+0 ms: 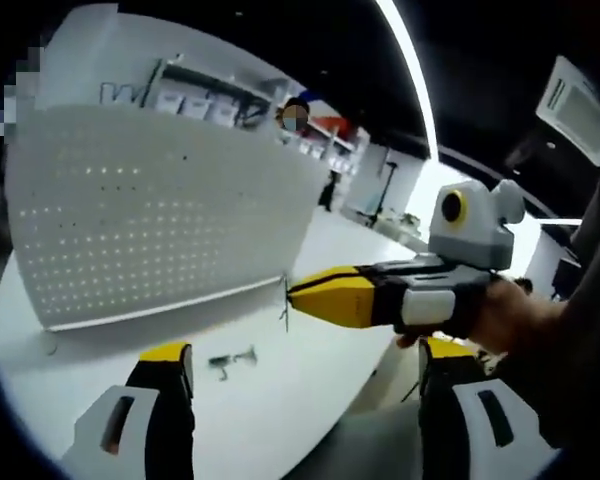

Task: Insert the hook assembly into the mounting plate slot until the hook locks in place.

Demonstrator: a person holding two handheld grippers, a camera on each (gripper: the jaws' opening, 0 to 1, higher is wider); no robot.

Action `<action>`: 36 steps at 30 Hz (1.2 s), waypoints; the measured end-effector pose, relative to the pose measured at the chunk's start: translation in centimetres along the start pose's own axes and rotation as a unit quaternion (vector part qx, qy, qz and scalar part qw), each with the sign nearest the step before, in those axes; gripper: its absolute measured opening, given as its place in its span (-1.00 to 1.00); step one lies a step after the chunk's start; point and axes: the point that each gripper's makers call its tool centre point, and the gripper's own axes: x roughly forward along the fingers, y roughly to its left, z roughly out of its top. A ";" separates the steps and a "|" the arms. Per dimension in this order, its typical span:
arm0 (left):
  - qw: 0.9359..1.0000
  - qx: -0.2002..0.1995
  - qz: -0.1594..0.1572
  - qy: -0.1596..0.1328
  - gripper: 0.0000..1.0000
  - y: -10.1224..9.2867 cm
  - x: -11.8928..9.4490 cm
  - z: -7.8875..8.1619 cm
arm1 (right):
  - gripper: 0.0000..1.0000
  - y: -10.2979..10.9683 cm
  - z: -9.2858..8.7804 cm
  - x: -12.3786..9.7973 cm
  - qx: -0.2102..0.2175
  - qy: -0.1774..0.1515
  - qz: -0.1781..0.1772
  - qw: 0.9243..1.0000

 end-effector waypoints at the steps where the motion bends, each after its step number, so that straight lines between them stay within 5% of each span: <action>1: 1.000 0.001 -0.002 0.000 0.97 -0.1 -0.1 0.0 | -0.99 -0.1 -0.1 0.0 -0.004 0.002 -0.002 1.000; 23: 0.998 -0.040 0.008 -0.044 1.00 0.4 -2.3 1.2 | -0.99 -2.1 0.4 1.7 -0.079 -0.008 -0.075 0.994; 29: 0.995 -0.041 0.041 -0.076 1.00 2.3 -3.2 2.6 | -0.99 -4.3 1.7 2.6 -0.097 -0.026 -0.114 0.988; 36: 0.994 -0.047 0.052 -0.080 1.00 3.4 -3.4 2.9 | -0.99 -7.7 4.4 3.7 -0.119 -0.056 -0.157 0.979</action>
